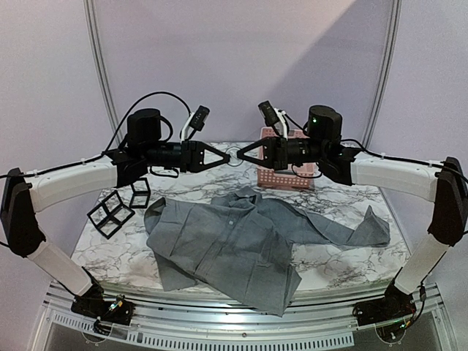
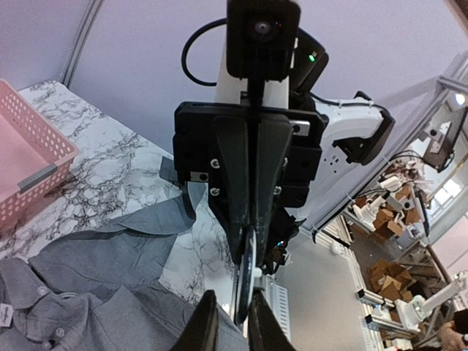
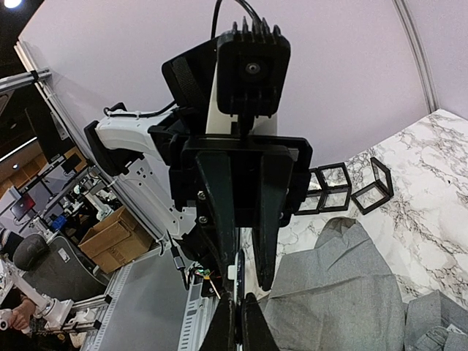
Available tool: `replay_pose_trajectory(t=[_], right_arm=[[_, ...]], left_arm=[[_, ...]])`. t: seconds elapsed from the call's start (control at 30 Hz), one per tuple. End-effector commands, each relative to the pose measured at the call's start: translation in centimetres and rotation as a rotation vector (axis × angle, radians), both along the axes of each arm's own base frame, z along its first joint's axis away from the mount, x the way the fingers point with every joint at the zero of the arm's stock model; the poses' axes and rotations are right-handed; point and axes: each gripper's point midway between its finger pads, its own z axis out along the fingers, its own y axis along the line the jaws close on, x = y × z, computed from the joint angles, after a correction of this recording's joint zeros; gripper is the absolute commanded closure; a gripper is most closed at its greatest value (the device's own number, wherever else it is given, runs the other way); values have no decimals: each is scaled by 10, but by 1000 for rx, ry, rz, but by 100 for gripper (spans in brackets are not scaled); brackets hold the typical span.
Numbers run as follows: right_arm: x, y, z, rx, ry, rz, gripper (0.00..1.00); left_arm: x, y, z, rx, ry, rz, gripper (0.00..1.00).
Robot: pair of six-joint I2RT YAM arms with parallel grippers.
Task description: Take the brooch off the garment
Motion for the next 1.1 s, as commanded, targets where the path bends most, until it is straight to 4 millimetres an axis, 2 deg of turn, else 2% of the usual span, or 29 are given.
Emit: replay_pose_trajectory(t=[0.0,0.1,0.4,0.7,0.9,1.07], right_arm=[[-2,6,-1,-5,-4,23,100],[-1,7,-1,-5,-6,18,100],[1,4,4,3,-23,-5,100],[0,4,3,5,-20,-10,100],[1,3,3,5,-23,-18,100],[1,3,3,5,-23,-20,100]], left_arm=[[0,-6,0,3,-3,-10,89],[-2,-7,-1,4,2,-20,92],[-6,-11,-4,6,13,-46,87],[-7,-12,-5,9,15,-50,92],[-7,-12,-5,10,13,-49,88],[-7,-12,-6,13,16,-49,90]])
